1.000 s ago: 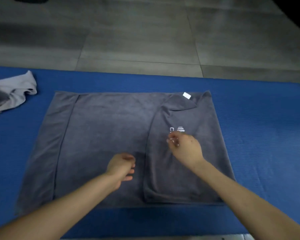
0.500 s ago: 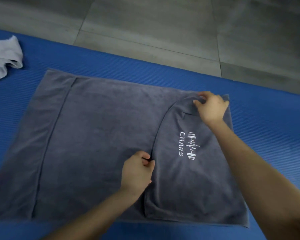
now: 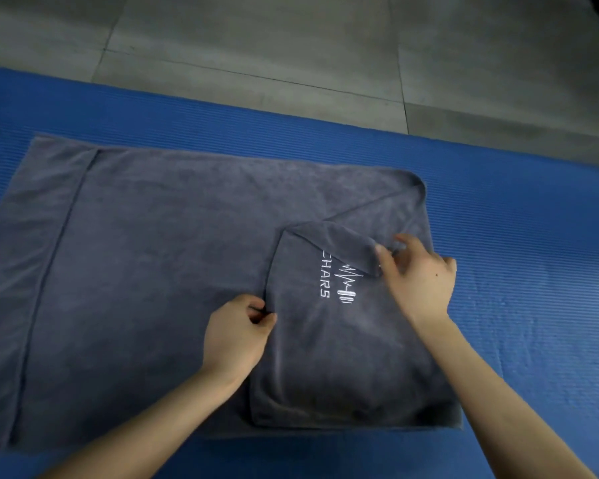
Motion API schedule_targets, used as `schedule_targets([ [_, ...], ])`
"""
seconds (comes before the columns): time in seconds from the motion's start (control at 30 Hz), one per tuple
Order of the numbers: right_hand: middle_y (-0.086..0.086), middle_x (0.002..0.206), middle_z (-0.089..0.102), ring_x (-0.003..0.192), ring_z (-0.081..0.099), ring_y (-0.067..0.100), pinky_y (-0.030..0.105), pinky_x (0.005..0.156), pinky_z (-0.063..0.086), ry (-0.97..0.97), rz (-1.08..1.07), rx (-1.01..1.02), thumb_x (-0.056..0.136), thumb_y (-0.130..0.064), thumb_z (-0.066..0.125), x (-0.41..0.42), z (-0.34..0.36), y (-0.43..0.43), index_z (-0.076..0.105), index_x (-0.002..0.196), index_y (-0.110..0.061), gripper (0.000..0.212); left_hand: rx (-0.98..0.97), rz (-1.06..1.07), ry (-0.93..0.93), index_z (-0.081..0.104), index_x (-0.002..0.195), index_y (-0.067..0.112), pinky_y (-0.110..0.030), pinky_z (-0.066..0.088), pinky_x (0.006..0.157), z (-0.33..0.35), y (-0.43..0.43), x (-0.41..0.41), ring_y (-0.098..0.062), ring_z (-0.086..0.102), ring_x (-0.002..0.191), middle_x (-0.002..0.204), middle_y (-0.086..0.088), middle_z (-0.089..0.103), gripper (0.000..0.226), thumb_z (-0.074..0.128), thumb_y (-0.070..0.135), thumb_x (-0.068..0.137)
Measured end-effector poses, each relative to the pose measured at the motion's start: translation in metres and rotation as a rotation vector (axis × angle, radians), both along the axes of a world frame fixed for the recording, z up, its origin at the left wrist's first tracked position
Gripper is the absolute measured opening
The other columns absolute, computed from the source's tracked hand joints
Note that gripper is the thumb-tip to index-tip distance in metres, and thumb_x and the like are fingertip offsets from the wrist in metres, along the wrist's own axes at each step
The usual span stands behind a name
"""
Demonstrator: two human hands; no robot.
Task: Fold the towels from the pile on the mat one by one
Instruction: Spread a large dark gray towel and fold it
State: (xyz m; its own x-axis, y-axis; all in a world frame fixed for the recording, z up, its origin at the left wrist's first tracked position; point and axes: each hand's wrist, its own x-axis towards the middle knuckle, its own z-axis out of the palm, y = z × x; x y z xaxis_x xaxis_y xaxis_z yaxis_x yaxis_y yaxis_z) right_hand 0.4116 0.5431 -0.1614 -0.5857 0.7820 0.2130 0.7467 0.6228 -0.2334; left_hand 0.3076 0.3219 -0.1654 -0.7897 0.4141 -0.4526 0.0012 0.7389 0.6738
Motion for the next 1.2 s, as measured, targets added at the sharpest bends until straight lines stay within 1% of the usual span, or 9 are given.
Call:
schedule_targets([
  [0.1, 0.009, 0.085, 0.069, 0.086, 0.060, 0.032, 0.037, 0.079, 0.031, -0.265, -0.022, -0.043, 0.084, -0.066, 0.039, -0.022, 0.000, 0.005, 0.072, 0.086, -0.018, 0.058, -0.030, -0.043, -0.021, 0.069, 0.092, 0.014, -0.019, 0.046, 0.068, 0.002, 0.001, 0.004, -0.011, 0.064, 0.085, 0.087, 0.006, 0.070, 0.014, 0.067, 0.025, 0.083],
  [0.2, 0.008, 0.091, 0.068, 0.096, 0.056, 0.030, 0.037, 0.086, 0.031, -0.338, -0.041, -0.148, 0.084, -0.055, 0.056, -0.035, 0.003, 0.010, 0.071, 0.081, -0.018, 0.039, -0.056, -0.069, -0.041, 0.071, 0.078, 0.011, -0.033, 0.052, 0.071, 0.006, 0.001, 0.010, -0.015, 0.065, 0.078, 0.078, 0.000, 0.071, 0.015, 0.068, 0.025, 0.081],
  [0.3, 0.002, 0.088, 0.068, 0.097, 0.058, 0.027, 0.035, 0.089, 0.031, -0.117, -0.070, -0.241, 0.081, -0.035, 0.068, -0.037, 0.022, 0.010, 0.065, 0.082, -0.019, 0.016, -0.029, -0.037, -0.087, 0.069, 0.075, 0.009, -0.032, 0.051, 0.068, 0.012, 0.000, 0.009, -0.015, 0.064, 0.075, 0.075, -0.002, 0.070, 0.015, 0.070, 0.024, 0.079],
  [0.4, -0.004, 0.084, 0.063, 0.092, 0.061, 0.020, 0.042, 0.098, 0.038, 0.100, -0.016, -0.361, 0.078, -0.020, 0.072, -0.033, 0.044, 0.012, 0.067, 0.096, -0.018, 0.019, 0.058, 0.067, -0.264, 0.064, 0.077, 0.011, -0.021, 0.047, 0.062, 0.021, -0.005, 0.006, -0.014, 0.062, 0.075, 0.076, 0.001, 0.066, 0.012, 0.073, 0.019, 0.078],
  [0.5, -0.006, 0.081, 0.061, 0.081, 0.057, 0.014, 0.047, 0.095, 0.042, 0.113, 0.113, -0.396, 0.079, -0.017, 0.071, -0.032, 0.063, 0.016, 0.068, 0.096, -0.025, 0.020, 0.165, 0.138, -0.478, 0.053, 0.076, 0.008, -0.035, 0.057, 0.071, 0.035, -0.014, 0.003, -0.021, 0.063, 0.082, 0.080, -0.007, 0.060, 0.020, 0.073, 0.012, 0.078],
  [0.63, -0.003, 0.081, 0.065, 0.082, 0.060, 0.018, 0.046, 0.095, 0.042, 0.082, 0.201, -0.304, 0.081, -0.015, 0.067, -0.036, 0.099, 0.011, 0.063, 0.084, -0.023, 0.009, 0.267, 0.164, -0.562, 0.050, 0.080, 0.007, -0.034, 0.058, 0.066, 0.059, -0.025, -0.001, -0.018, 0.061, 0.073, 0.078, -0.007, 0.056, 0.020, 0.069, 0.001, 0.080],
  [0.83, 0.010, 0.088, 0.069, 0.087, 0.062, 0.033, 0.041, 0.079, 0.045, 0.015, 0.331, 0.067, 0.081, -0.013, 0.060, -0.081, 0.184, 0.001, 0.070, 0.092, -0.014, 0.014, 0.428, 0.175, -0.400, 0.056, 0.096, 0.011, -0.025, 0.057, 0.057, 0.108, -0.062, -0.011, -0.015, 0.063, 0.075, 0.088, -0.009, 0.062, 0.024, 0.071, 0.003, 0.079],
  [0.93, 0.015, 0.092, 0.066, 0.091, 0.058, 0.037, 0.039, 0.074, 0.045, -0.068, 0.395, 0.210, 0.082, -0.018, 0.061, -0.126, 0.223, -0.016, 0.073, 0.097, -0.016, 0.019, 0.428, 0.132, -0.323, 0.060, 0.091, 0.014, -0.028, 0.058, 0.059, 0.128, -0.097, -0.028, -0.016, 0.065, 0.073, 0.085, -0.009, 0.066, 0.021, 0.073, 0.005, 0.077],
  [1.2, 0.010, 0.104, 0.069, 0.099, 0.060, 0.035, 0.034, 0.076, 0.046, -0.150, 0.449, 0.195, 0.084, -0.016, 0.055, -0.276, 0.236, -0.119, 0.072, 0.103, -0.025, 0.027, 0.455, 0.242, -0.272, 0.064, 0.085, 0.009, -0.021, 0.054, 0.052, 0.149, -0.196, -0.080, -0.016, 0.064, 0.073, 0.084, -0.009, 0.066, 0.009, 0.071, 0.007, 0.080],
])
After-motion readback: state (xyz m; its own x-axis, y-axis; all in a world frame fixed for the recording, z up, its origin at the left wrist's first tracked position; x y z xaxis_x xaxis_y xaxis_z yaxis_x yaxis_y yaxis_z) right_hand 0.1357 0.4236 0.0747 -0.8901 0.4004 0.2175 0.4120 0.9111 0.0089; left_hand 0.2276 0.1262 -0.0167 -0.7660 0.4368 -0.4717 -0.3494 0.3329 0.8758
